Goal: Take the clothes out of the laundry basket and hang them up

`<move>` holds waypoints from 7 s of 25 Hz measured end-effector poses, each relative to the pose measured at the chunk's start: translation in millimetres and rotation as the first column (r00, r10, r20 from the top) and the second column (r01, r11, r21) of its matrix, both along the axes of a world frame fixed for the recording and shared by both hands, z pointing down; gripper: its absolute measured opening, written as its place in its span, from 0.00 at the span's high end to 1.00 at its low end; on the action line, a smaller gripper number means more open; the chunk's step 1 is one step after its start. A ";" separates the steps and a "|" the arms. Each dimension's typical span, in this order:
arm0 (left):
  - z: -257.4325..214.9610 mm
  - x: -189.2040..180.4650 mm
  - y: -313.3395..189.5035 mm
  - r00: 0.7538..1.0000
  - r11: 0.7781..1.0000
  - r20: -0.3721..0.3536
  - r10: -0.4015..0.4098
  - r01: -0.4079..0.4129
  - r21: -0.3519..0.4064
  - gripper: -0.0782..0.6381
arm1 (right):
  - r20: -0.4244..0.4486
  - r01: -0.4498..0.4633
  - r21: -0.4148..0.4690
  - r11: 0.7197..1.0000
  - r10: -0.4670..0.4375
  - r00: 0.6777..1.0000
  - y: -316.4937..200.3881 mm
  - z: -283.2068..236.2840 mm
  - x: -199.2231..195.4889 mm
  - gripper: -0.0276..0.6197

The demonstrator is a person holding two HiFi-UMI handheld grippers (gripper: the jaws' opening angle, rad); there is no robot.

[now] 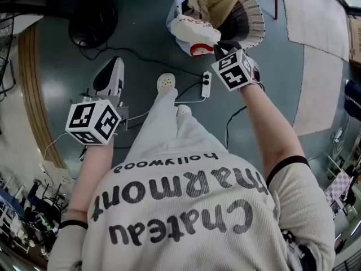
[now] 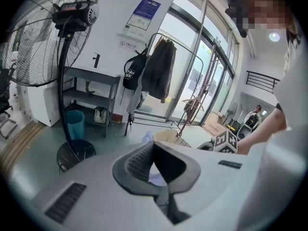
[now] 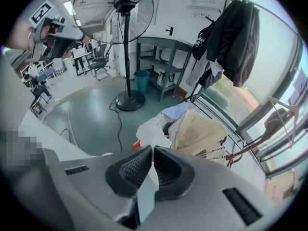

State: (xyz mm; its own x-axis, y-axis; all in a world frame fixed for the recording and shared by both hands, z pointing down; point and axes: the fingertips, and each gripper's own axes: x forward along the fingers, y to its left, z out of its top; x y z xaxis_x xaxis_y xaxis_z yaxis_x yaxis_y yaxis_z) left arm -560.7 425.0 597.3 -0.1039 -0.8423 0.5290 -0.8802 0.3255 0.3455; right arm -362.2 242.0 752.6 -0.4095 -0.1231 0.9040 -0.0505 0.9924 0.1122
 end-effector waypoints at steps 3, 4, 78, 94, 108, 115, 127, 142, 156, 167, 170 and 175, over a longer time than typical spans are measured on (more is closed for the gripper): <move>-14.6 8.1 -4.4 1.000 1.000 0.024 0.000 0.000 0.019 0.88 | 0.075 -0.045 -0.024 0.999 0.047 0.996 -4.3 -32.0 -1.4 0.90; -19.4 11.1 -5.1 0.999 1.000 0.043 0.001 -0.002 0.024 0.88 | 0.104 -0.060 -0.031 0.998 0.063 0.993 -5.3 -44.2 -1.6 0.90; -227.4 262.5 -181.8 0.754 0.672 0.120 0.646 -0.636 0.379 0.87 | 0.796 -0.504 0.117 0.856 0.223 0.563 21.1 -587.0 187.9 0.90; -419.2 272.6 -258.4 0.606 0.345 0.237 0.759 -0.684 0.643 0.87 | 0.789 -0.857 -0.057 0.512 0.549 0.276 -16.8 -513.7 291.0 0.90; -440.9 409.7 -267.5 0.498 0.233 0.236 0.834 -0.707 0.668 0.87 | 0.718 -0.886 -0.140 0.442 0.661 0.217 -11.7 -462.4 395.6 0.90; -457.5 515.7 -287.1 0.543 0.235 0.234 0.807 -0.658 0.716 0.87 | 0.715 -0.829 -0.129 0.544 0.630 0.302 -51.0 -466.6 495.0 0.90; -512.3 660.5 -342.4 0.576 0.190 0.322 0.751 -0.656 0.730 0.87 | 0.776 -0.738 -0.286 0.611 0.599 0.195 -108.4 -485.7 606.6 0.70; -511.0 717.1 -496.3 0.554 0.186 0.274 0.786 -0.635 0.749 0.87 | 0.712 -0.548 -0.379 0.746 0.613 0.343 -247.8 -451.5 568.5 0.58; -499.2 665.1 -677.4 0.702 0.318 0.264 0.662 -0.581 0.749 0.87 | 0.808 -0.694 -0.219 0.686 0.526 0.266 -458.3 -532.6 658.2 0.89; -485.4 604.2 -752.5 0.893 0.549 0.245 0.377 -0.428 0.718 0.87 | 0.913 -0.626 0.181 0.758 0.107 0.393 -634.4 -652.9 627.4 0.90; -492.7 605.7 -748.4 0.921 0.563 0.262 0.289 -0.385 0.731 0.87 | 0.906 -0.548 0.286 0.786 -0.036 0.422 -649.3 -683.6 617.5 0.90; -509.7 589.8 -734.6 0.958 0.593 0.282 0.060 -0.261 0.762 0.87 | 0.890 -0.383 0.352 0.854 -0.179 0.420 -674.1 -697.2 591.5 0.89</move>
